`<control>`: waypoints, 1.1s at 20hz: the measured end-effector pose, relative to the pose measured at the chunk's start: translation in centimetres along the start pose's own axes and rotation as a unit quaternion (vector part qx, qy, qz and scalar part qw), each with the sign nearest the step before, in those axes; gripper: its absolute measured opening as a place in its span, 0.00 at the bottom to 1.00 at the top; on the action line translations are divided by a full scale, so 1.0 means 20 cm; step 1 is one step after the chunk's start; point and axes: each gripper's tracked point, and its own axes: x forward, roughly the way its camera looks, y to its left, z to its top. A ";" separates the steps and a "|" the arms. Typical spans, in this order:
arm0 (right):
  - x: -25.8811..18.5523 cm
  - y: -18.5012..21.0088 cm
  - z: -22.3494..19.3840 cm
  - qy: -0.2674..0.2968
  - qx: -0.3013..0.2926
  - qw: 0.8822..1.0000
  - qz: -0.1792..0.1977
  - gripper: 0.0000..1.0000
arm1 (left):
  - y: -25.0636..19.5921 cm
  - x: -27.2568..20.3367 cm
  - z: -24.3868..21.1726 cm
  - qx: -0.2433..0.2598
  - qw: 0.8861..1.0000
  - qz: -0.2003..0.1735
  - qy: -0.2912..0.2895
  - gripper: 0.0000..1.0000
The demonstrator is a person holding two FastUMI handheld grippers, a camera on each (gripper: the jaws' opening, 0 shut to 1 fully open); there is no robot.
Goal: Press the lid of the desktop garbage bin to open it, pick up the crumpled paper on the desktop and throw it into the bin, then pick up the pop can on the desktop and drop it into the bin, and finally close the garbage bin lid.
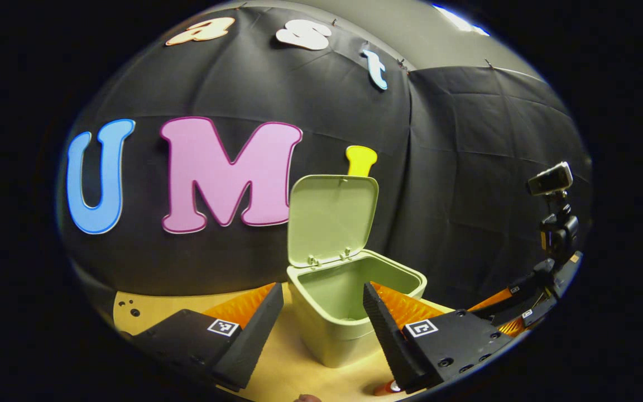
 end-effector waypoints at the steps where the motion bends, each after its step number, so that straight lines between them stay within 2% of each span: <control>1: 0.02 0.03 -0.05 0.014 -0.008 1.000 0.005 0.81 | 0.03 -0.03 -0.01 -0.005 1.000 0.009 0.003 0.93; 8: 0.17 0.16 -0.37 0.098 -0.060 0.993 0.040 0.81 | 0.26 -0.30 -0.22 -0.028 0.996 0.071 0.040 0.93; 15: 0.29 0.18 -0.63 0.164 -0.108 0.979 0.050 0.81 | 0.41 -0.51 -0.36 -0.037 0.990 0.123 0.064 0.93; 22: 0.37 0.17 -0.76 0.202 -0.159 0.965 0.058 0.81 | 0.49 -0.61 -0.40 -0.040 0.985 0.154 0.067 0.93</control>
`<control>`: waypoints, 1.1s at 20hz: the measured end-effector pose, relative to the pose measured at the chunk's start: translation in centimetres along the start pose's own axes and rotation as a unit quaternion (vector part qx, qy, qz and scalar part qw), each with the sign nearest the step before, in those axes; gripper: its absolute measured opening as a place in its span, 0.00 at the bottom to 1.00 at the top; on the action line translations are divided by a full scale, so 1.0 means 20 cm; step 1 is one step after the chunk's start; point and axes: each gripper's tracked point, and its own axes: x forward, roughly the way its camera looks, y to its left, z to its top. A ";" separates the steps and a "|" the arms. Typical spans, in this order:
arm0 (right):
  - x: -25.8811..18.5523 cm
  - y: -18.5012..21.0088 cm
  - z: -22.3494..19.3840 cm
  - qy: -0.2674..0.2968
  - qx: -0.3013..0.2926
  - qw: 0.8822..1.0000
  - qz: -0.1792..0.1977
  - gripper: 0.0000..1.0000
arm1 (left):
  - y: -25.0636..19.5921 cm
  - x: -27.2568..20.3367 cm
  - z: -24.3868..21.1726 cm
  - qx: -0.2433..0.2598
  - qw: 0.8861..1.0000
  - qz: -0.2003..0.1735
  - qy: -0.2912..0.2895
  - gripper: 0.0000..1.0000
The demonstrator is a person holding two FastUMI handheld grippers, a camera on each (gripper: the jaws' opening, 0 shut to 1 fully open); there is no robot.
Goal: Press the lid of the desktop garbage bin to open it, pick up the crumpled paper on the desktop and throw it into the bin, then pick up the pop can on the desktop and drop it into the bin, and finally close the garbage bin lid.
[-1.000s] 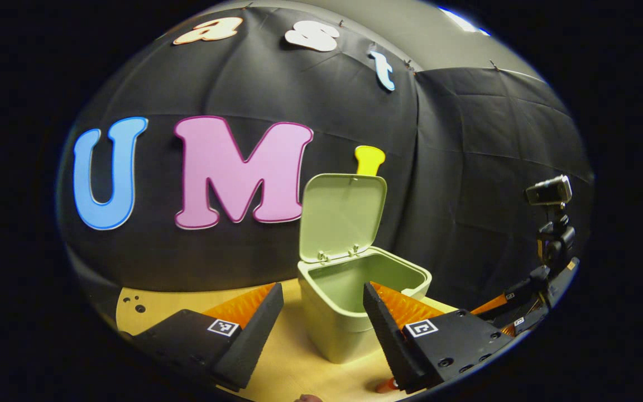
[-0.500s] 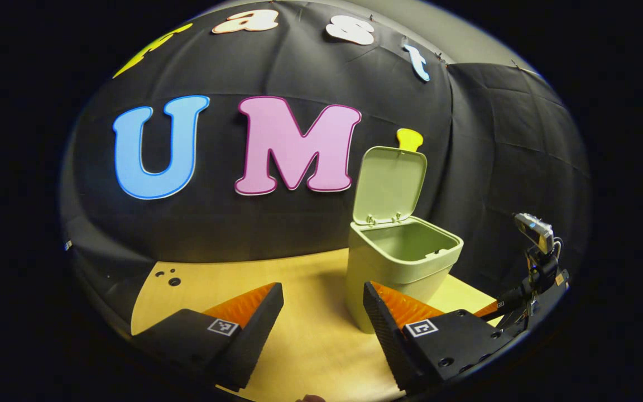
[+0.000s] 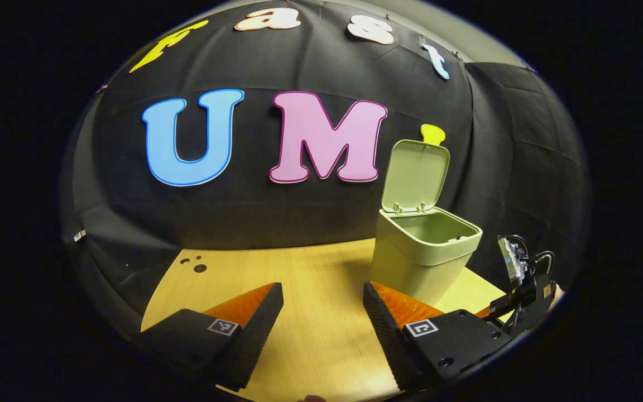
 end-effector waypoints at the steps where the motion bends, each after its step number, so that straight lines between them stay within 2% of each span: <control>1: 0.01 0.00 -0.01 0.004 -0.006 1.000 -0.001 0.80 | 0.01 0.00 -0.01 -0.001 1.000 0.003 0.001 0.93; 8: 0.08 0.01 -0.03 0.017 -0.021 1.000 0.009 0.86 | 0.04 0.00 -0.03 0.003 1.000 0.009 0.006 0.93; 14: 0.10 -0.01 -0.04 0.011 0.006 1.000 0.006 0.86 | 0.02 0.01 -0.04 0.008 1.000 0.006 0.009 0.93; 22: -0.06 -0.05 0.08 -0.022 0.053 0.998 0.012 0.86 | 0.00 0.02 -0.04 0.007 1.000 0.003 0.008 0.93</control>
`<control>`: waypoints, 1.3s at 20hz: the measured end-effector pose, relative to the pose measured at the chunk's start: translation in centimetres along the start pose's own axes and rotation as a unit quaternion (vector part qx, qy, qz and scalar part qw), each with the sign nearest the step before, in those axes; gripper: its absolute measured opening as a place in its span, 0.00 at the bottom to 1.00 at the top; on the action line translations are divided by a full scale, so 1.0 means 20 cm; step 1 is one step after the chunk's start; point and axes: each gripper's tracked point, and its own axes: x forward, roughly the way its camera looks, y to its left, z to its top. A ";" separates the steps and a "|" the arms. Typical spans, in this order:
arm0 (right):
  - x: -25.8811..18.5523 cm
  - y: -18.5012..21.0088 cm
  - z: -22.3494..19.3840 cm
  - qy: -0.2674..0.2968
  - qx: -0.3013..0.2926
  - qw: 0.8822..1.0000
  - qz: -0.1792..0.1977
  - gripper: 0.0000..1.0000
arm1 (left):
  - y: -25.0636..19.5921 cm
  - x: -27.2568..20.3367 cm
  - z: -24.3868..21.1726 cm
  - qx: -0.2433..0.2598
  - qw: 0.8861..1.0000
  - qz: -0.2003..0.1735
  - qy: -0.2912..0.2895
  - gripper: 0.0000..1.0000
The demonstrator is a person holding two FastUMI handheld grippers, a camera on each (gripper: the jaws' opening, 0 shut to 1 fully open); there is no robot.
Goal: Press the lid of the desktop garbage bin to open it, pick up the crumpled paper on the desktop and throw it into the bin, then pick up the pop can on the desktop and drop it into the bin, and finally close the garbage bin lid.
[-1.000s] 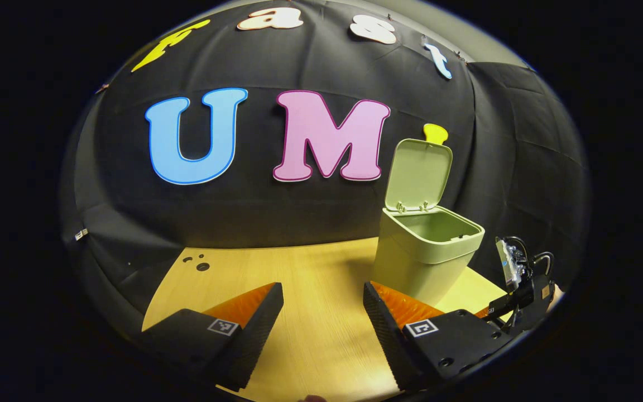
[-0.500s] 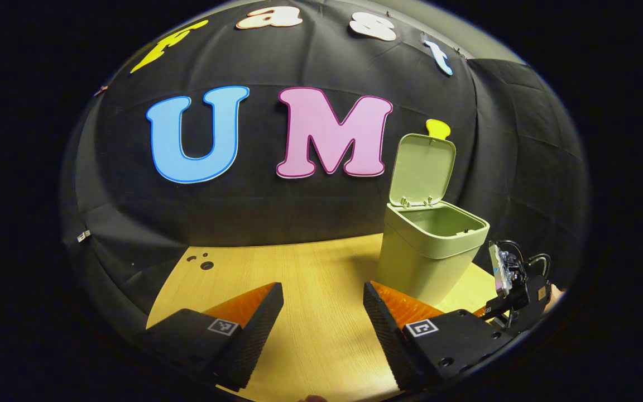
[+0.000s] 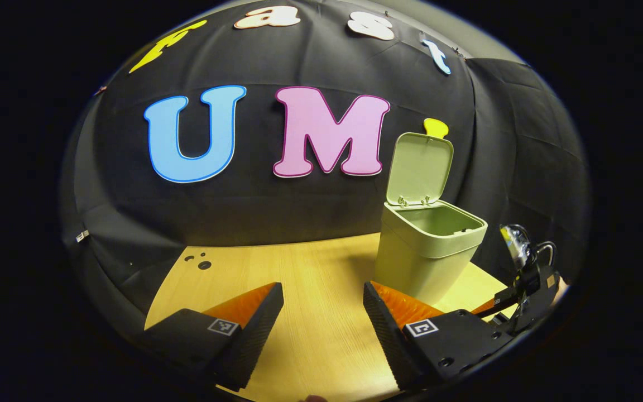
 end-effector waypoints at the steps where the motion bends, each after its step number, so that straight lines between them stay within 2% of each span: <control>1: -0.03 0.00 0.02 -0.005 0.004 1.000 0.000 0.86 | 0.00 0.00 0.00 -0.001 1.000 -0.001 0.000 0.93; 8: -0.31 -0.02 0.34 -0.074 0.044 0.996 0.011 0.85 | -0.03 0.02 0.00 -0.007 1.000 -0.005 0.001 0.93; 18: -0.75 -0.05 0.90 -0.198 0.060 0.978 0.037 0.85 | -0.06 0.04 0.00 -0.010 1.000 -0.010 0.000 0.92; 22: -0.88 -0.15 1.10 -0.243 0.053 0.968 0.020 0.85 | -0.07 0.03 0.00 -0.012 1.000 -0.011 0.000 0.93; 26: -0.88 -0.29 1.27 -0.273 0.037 0.961 -0.014 0.85 | -0.07 0.03 -0.01 -0.014 1.000 -0.010 0.002 0.93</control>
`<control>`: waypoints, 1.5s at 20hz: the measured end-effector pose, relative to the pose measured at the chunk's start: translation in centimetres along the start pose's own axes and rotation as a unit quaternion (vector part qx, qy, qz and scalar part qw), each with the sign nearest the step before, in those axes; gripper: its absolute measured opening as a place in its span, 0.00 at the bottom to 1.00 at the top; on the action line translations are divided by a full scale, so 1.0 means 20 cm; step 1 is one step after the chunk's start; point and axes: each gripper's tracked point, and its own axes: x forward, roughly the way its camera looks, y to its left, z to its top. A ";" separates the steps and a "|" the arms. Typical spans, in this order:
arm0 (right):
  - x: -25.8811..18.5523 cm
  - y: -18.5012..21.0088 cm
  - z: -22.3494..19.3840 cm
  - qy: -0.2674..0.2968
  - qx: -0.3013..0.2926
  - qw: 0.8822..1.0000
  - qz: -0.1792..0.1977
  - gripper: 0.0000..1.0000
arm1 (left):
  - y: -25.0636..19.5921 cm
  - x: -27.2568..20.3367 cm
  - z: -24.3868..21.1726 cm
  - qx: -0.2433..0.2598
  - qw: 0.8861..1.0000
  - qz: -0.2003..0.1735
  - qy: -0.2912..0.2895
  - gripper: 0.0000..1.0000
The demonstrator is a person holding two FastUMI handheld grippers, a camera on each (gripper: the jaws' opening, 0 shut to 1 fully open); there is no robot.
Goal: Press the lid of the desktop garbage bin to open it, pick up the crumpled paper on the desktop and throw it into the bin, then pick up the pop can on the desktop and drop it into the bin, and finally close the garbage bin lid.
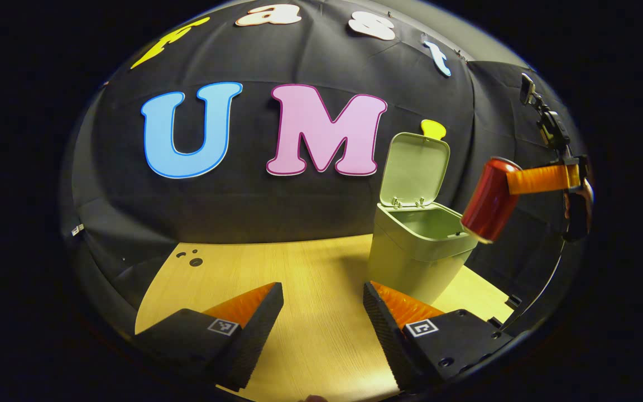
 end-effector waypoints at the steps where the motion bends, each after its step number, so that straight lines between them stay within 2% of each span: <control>1: -0.02 -0.05 0.06 -0.005 -0.002 1.000 -0.005 0.85 | 0.00 0.00 0.00 0.000 1.000 0.000 0.000 0.93; 3: 0.06 -0.11 0.10 -0.010 -0.005 1.000 -0.016 0.85 | 0.01 0.00 0.00 0.000 1.000 0.003 0.000 0.93; 8: 0.28 -0.29 0.02 0.011 -0.029 0.998 -0.050 0.85 | 0.04 -0.02 -0.01 -0.003 1.000 0.010 0.002 0.93; 9: 0.32 -0.33 0.01 0.016 -0.031 0.998 -0.057 0.80 | 0.04 -0.02 -0.01 -0.003 1.000 0.012 0.003 0.93; 10: 0.37 -0.36 -0.01 0.022 -0.029 0.997 -0.061 0.85 | 0.05 -0.02 -0.02 -0.004 1.000 0.012 0.003 0.93; 11: 0.40 -0.38 -0.03 0.026 -0.025 0.997 -0.064 0.80 | 0.06 -0.02 -0.02 -0.006 1.000 0.014 0.004 0.93; 12: 0.45 -0.39 -0.06 0.033 -0.022 0.997 -0.065 0.85 | 0.06 -0.02 -0.02 -0.007 1.000 0.015 0.004 0.93; 14: 0.54 -0.44 -0.12 0.050 -0.018 0.996 -0.070 0.85 | 0.07 -0.02 -0.02 -0.009 1.000 0.017 0.004 0.93; 15: 0.58 -0.45 -0.14 0.055 -0.015 0.996 -0.073 0.80 | 0.07 -0.02 -0.02 -0.009 1.000 0.018 0.005 0.93; 16: 0.63 -0.48 -0.17 0.064 -0.013 0.995 -0.078 0.85 | 0.08 -0.02 -0.02 -0.009 1.000 0.020 0.006 0.93; 20: 0.73 -0.49 -0.22 0.080 -0.008 0.993 -0.083 0.85 | 0.10 -0.02 -0.03 -0.012 1.000 0.027 0.008 0.93; 30: 0.81 -0.56 -0.31 0.094 -0.005 0.991 -0.098 0.86 | 0.12 -0.02 -0.02 -0.011 0.999 0.035 0.011 0.93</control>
